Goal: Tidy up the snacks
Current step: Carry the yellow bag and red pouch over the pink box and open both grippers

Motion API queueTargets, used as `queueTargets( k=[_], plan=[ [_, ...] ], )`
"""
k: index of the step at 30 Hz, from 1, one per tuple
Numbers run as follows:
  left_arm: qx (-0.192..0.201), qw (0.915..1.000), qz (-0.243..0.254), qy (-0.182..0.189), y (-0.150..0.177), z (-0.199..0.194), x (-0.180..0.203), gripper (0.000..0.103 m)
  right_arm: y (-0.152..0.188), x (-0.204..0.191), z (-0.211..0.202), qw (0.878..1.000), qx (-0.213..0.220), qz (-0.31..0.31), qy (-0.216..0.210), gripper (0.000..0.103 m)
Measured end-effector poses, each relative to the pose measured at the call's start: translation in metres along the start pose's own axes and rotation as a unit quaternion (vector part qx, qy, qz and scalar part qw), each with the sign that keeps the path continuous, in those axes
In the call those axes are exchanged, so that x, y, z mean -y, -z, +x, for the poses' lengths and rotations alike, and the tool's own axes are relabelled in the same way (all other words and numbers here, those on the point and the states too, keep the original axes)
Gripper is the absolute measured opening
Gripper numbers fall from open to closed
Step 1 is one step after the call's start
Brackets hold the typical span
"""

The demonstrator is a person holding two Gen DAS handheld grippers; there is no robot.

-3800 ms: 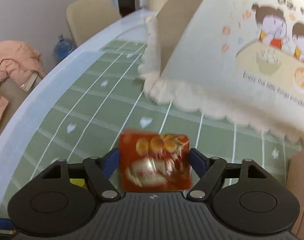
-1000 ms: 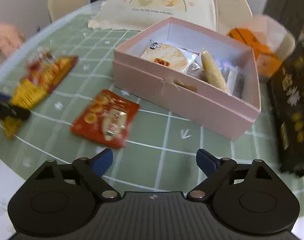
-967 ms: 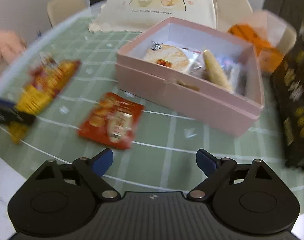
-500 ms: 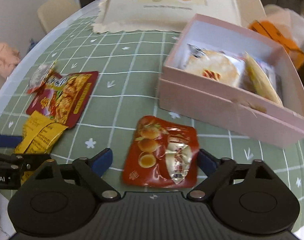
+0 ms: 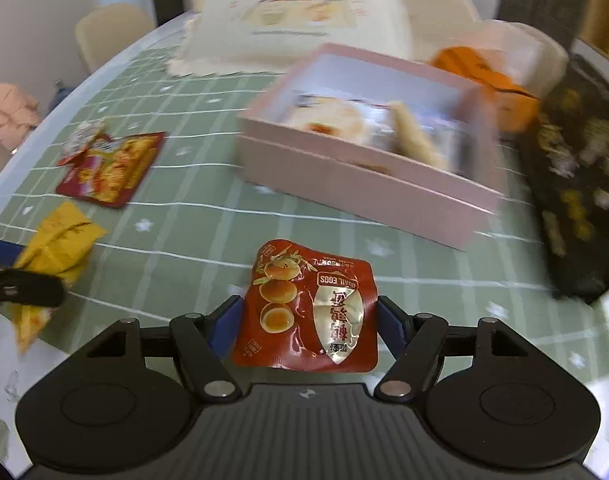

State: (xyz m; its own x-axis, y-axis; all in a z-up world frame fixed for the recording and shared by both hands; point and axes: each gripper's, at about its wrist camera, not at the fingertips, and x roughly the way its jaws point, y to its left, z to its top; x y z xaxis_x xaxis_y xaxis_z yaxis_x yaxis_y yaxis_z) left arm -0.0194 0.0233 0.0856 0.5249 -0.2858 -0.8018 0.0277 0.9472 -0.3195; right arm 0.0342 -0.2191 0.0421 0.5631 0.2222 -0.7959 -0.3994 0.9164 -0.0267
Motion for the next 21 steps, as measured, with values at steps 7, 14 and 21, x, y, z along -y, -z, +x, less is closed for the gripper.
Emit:
queueTargets(
  k=[7, 14, 21],
  plan=[
    [0.136, 0.9852, 0.088, 0.057, -0.111, -0.044, 0.079, 0.074, 0.007, 0.04, -0.043, 0.997, 0.066, 0.046, 0.018, 0.072],
    [0.098, 0.9908, 0.068, 0.064, -0.23, 0.018, 0.102, 0.076, 0.006, 0.049, -0.06, 0.992, 0.099, 0.069, 0.032, 0.072],
    [0.109, 0.985, 0.011, 0.133, -0.239, 0.021, 0.075, 0.072, -0.013, 0.062, -0.062, 0.993, 0.097, 0.059, 0.039, 0.072]
  ],
)
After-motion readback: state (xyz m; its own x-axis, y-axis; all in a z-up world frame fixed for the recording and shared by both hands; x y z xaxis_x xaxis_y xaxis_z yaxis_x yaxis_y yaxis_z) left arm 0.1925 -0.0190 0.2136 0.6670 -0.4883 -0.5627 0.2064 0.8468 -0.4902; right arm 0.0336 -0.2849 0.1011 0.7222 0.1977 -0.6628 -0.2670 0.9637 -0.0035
